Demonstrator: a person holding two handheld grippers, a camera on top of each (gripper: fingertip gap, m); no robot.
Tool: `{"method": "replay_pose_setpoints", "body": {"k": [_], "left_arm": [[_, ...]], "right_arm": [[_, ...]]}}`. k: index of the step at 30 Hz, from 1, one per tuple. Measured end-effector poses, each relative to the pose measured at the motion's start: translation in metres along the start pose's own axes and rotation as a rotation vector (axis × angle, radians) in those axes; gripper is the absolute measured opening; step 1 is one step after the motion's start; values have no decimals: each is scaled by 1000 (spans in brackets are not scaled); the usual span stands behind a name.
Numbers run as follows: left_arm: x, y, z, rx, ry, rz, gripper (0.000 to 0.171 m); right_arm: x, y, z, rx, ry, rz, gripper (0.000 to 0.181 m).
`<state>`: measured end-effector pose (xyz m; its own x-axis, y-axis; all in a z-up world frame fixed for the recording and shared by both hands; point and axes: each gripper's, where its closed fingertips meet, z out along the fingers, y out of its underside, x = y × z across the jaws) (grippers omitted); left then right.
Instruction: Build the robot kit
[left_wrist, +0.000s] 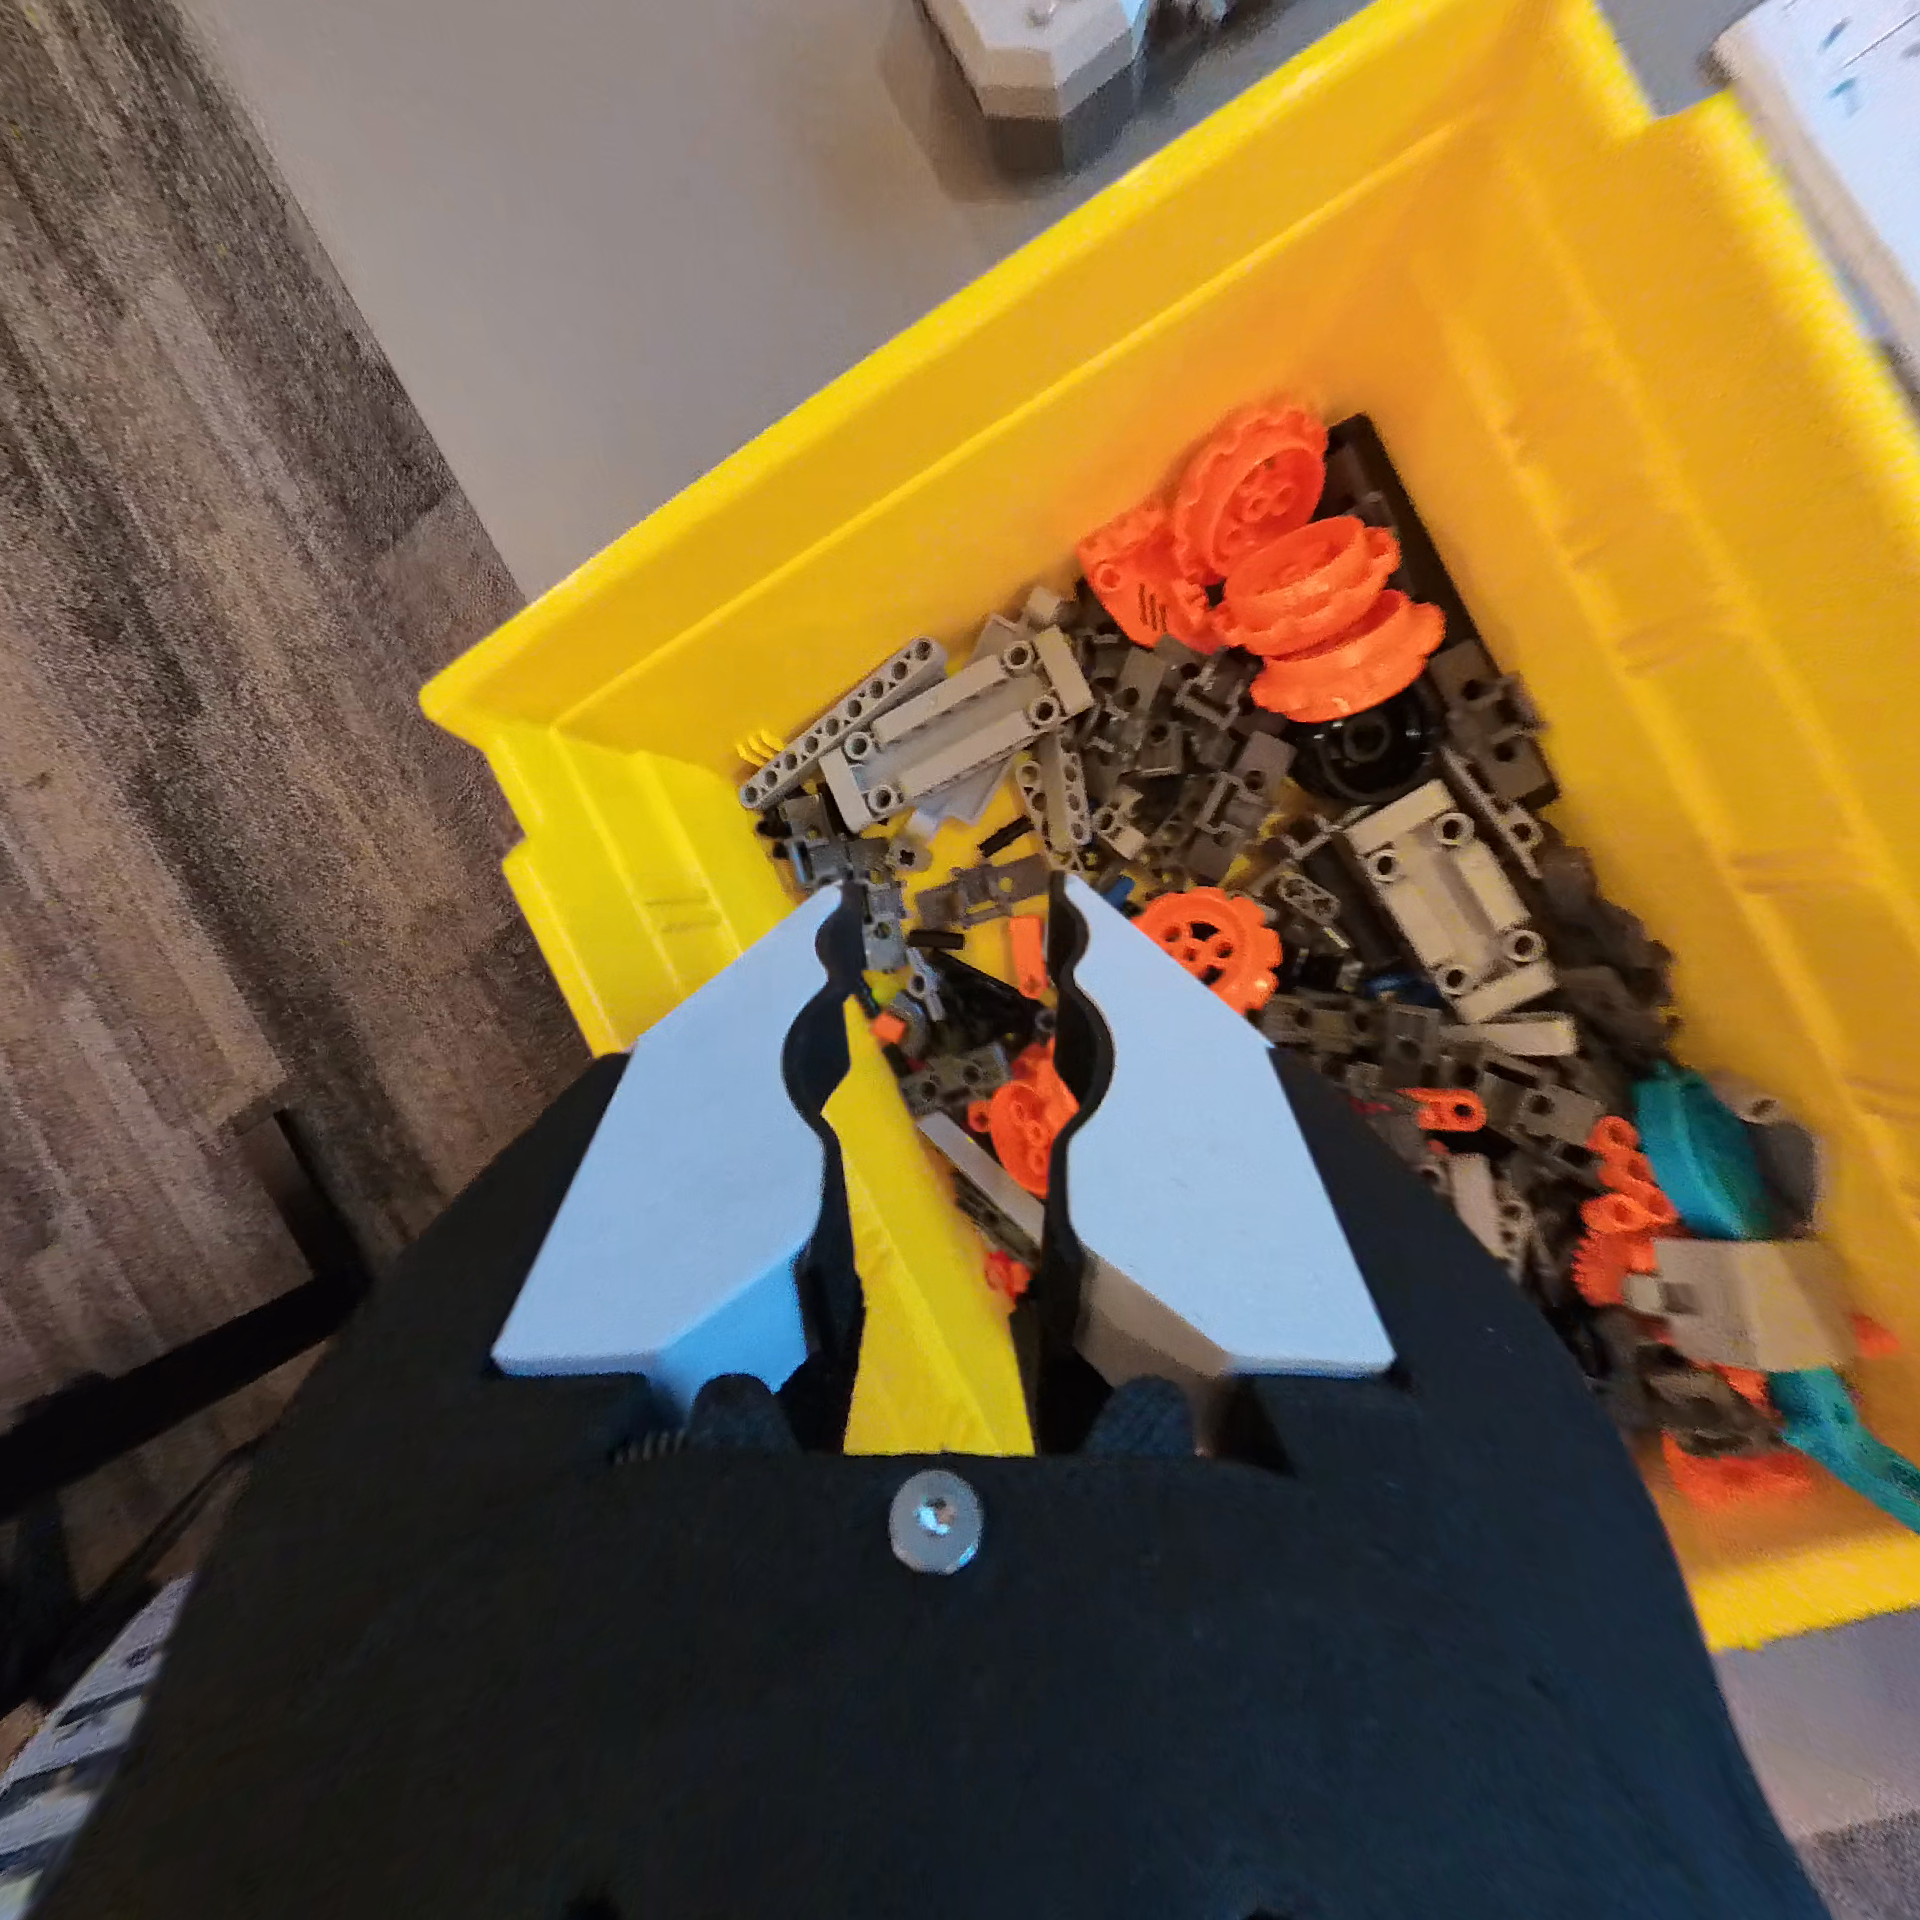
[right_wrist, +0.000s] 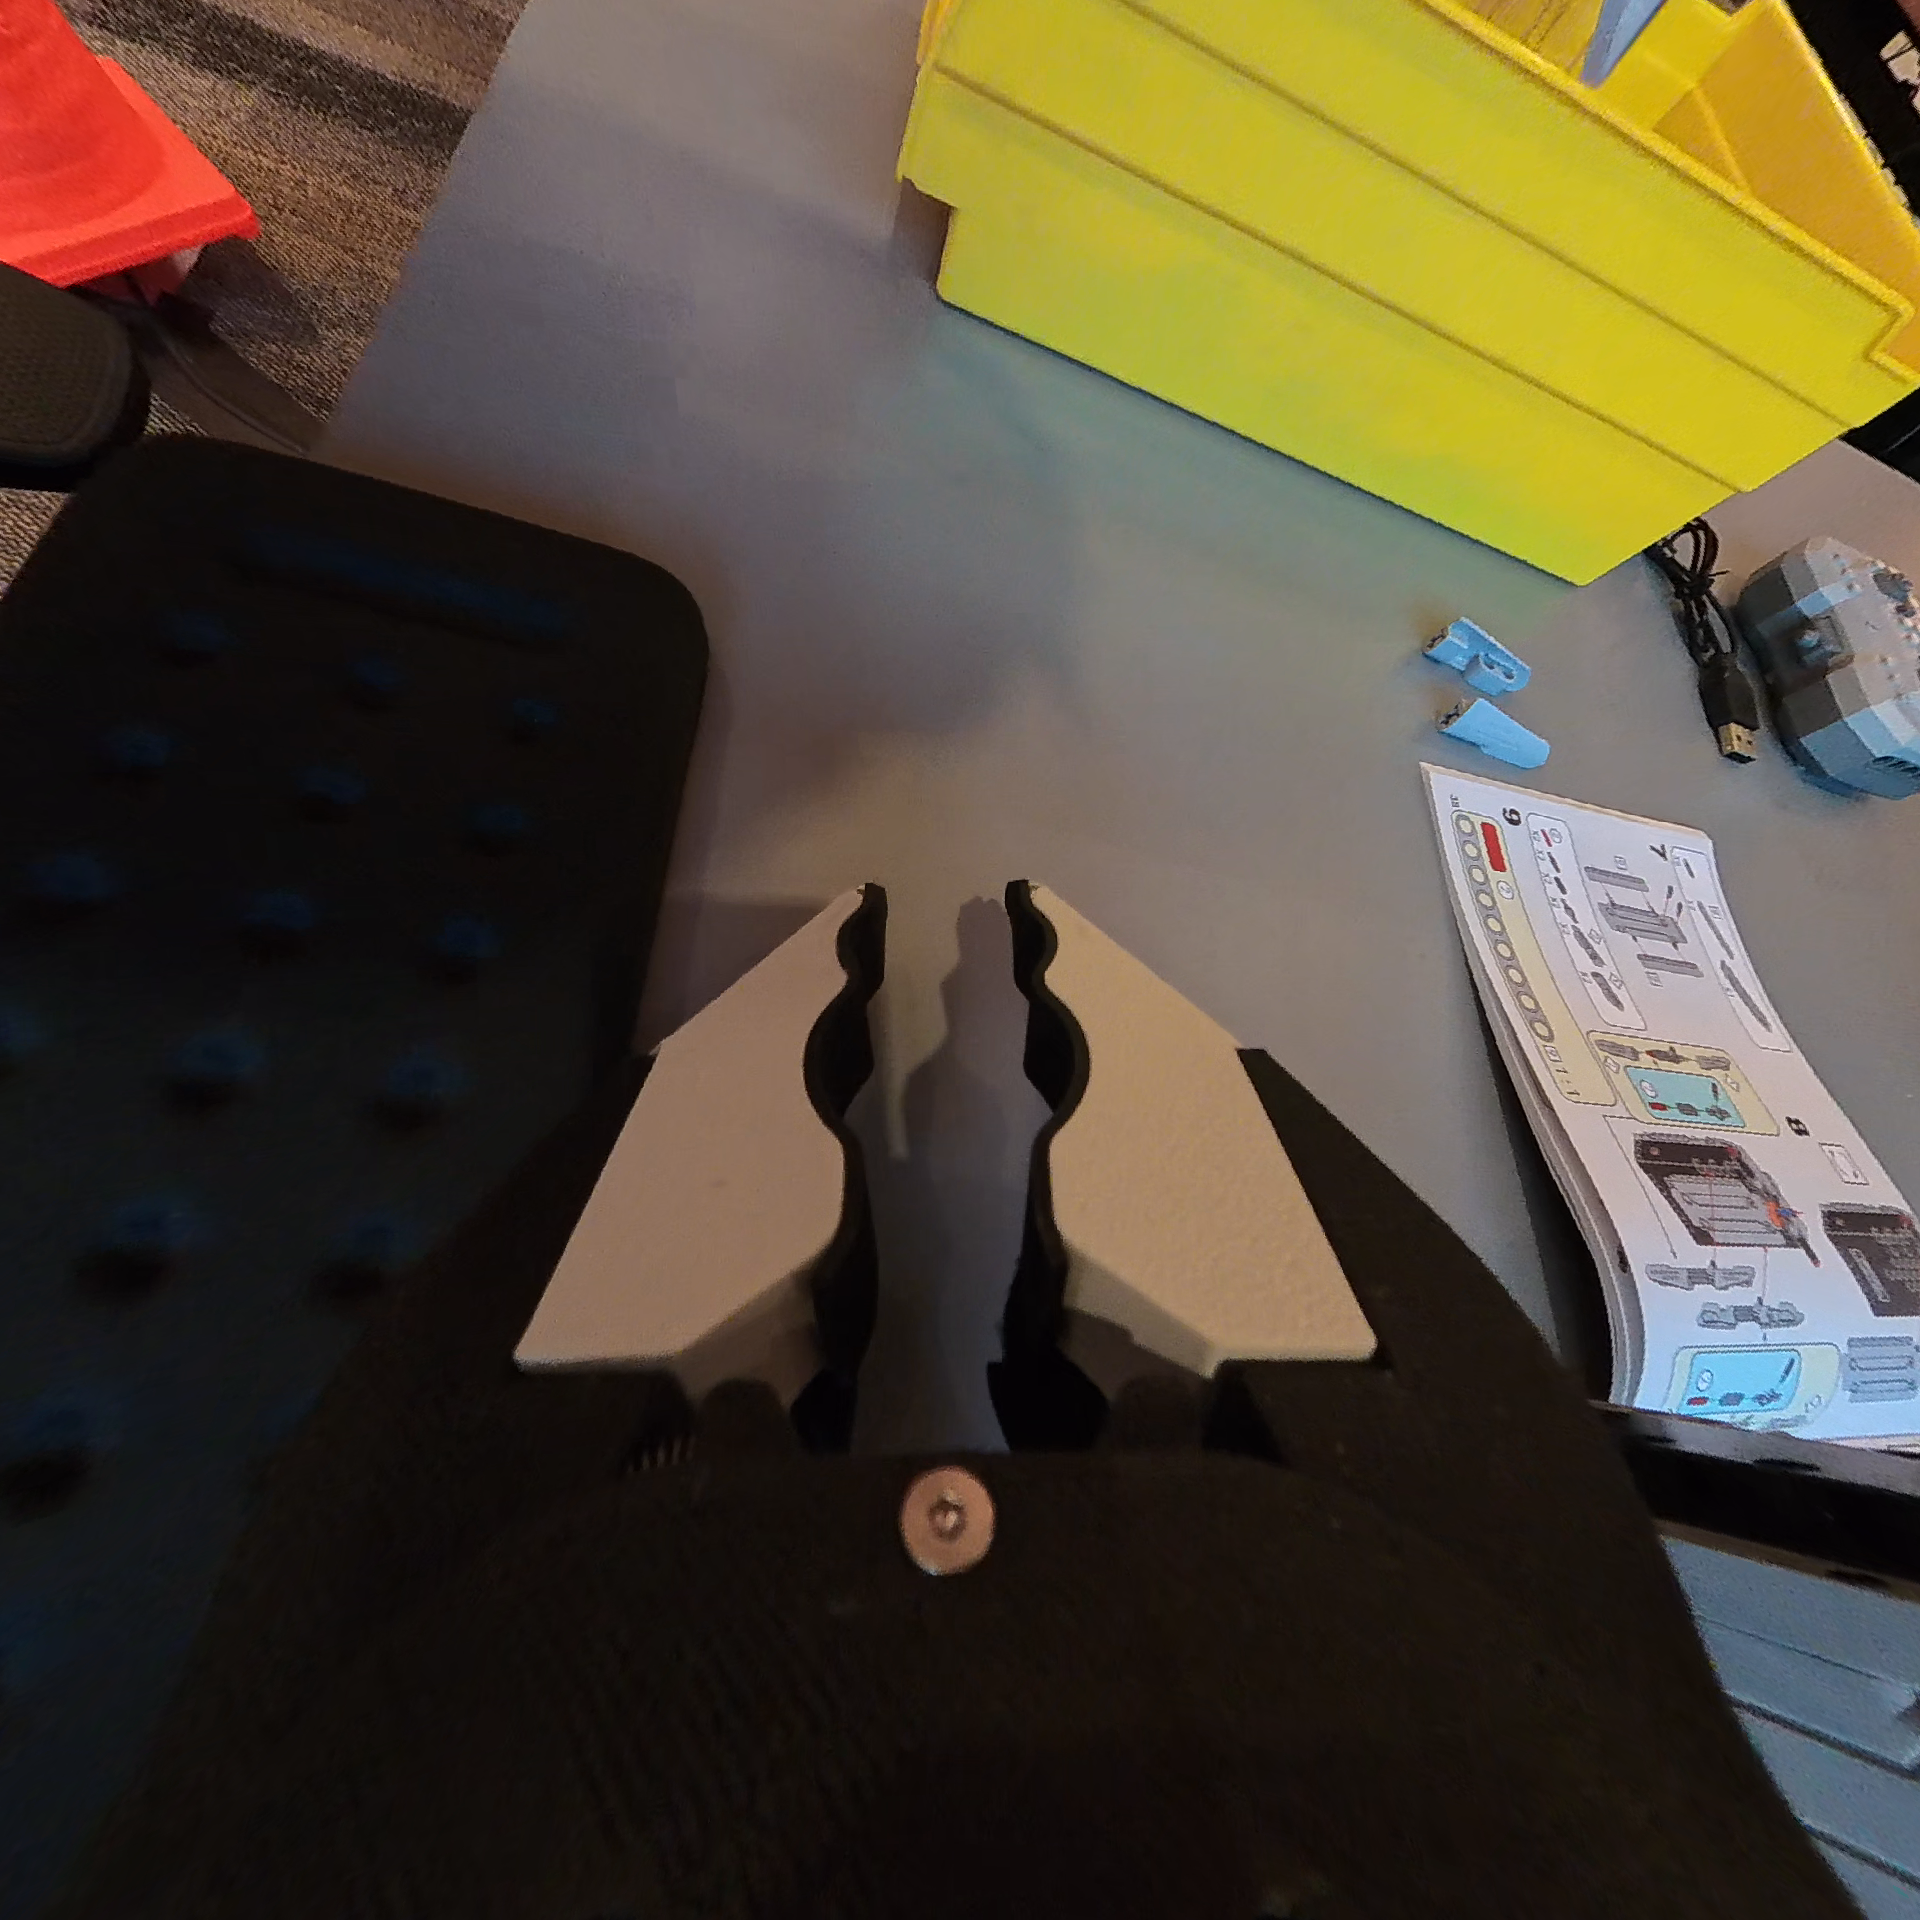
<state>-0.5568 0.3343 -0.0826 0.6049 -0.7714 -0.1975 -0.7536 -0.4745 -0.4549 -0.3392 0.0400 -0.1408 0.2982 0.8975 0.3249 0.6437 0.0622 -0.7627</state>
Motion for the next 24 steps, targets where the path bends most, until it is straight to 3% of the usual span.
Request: {"method": "replay_pose_setpoints", "body": {"k": [4,7,10,16,24], "left_arm": [[-13,13,24,-141,-32,-12,27],[-18,16,38,-175,-33,-37,24],[-24,17,46,-193,-47,-26,27],[-5,-9,56,-103,122,-36,41],[8,-8,72,-156,186,104,48]], "right_arm": [[0,2,1,-3,-9,7,23],[0,2,2,-2,-14,9,23],[-2,3,2,-7,-21,5,23],[-7,4,5,-14,-46,-2,23],[-7,8,6,-22,-61,9,23]]}}
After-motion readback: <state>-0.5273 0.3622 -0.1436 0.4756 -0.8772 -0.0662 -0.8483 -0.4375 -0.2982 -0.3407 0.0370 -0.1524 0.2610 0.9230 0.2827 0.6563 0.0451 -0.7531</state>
